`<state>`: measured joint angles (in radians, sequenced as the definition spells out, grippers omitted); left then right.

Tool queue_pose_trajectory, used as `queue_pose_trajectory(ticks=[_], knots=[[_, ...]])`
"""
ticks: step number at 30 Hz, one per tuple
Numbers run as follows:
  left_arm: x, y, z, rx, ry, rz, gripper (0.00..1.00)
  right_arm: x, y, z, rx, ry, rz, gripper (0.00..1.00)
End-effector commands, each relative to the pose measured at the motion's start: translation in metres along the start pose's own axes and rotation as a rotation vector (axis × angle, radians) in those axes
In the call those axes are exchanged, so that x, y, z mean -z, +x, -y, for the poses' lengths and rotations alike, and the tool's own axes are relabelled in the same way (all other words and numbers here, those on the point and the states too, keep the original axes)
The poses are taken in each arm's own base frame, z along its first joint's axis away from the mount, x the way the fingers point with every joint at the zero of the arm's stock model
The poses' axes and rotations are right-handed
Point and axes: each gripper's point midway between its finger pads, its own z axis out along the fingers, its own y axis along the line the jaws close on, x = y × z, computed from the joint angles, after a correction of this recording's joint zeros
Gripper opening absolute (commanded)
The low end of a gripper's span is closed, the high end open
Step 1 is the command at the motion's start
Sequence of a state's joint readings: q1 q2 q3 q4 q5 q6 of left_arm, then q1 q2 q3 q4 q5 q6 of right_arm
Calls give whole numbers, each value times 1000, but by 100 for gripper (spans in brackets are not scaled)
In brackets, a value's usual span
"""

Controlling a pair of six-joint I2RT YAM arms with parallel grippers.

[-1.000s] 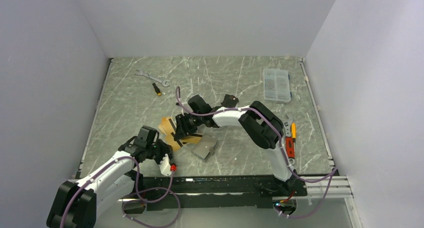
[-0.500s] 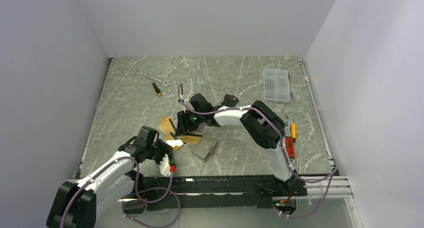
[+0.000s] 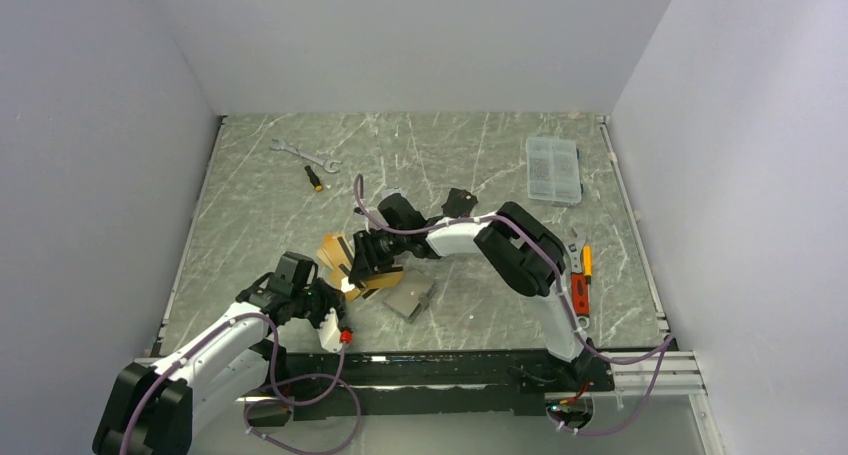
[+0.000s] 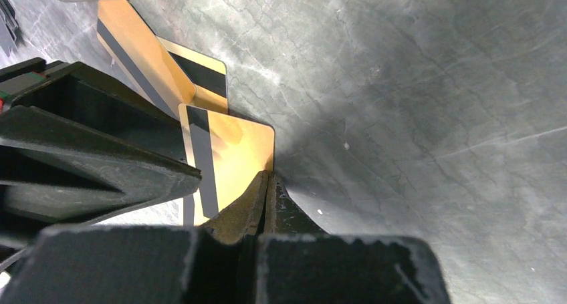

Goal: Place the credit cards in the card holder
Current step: Pick up the credit card from the center of the board.

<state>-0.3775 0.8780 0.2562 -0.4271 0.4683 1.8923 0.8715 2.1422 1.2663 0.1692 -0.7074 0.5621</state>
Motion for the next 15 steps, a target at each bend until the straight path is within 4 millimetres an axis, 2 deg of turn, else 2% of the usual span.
queue_pose_trajectory(ticks=[1,8,11,13,15], knots=[[-3,-6,20,21,59,18,0,-6,-7,-15,5,-90,11,37],[-4,1,13,11,20,-15,1,-8,-13,-18,-16,-107,21,19],[3,4,-5,48,-28,-23,13,-2,-22,-17,-15,-92,42,11],[10,4,-20,97,-58,-24,34,6,-31,-18,-8,-80,64,5],[21,6,-36,139,-75,-33,39,16,-41,-18,-4,-63,85,0]])
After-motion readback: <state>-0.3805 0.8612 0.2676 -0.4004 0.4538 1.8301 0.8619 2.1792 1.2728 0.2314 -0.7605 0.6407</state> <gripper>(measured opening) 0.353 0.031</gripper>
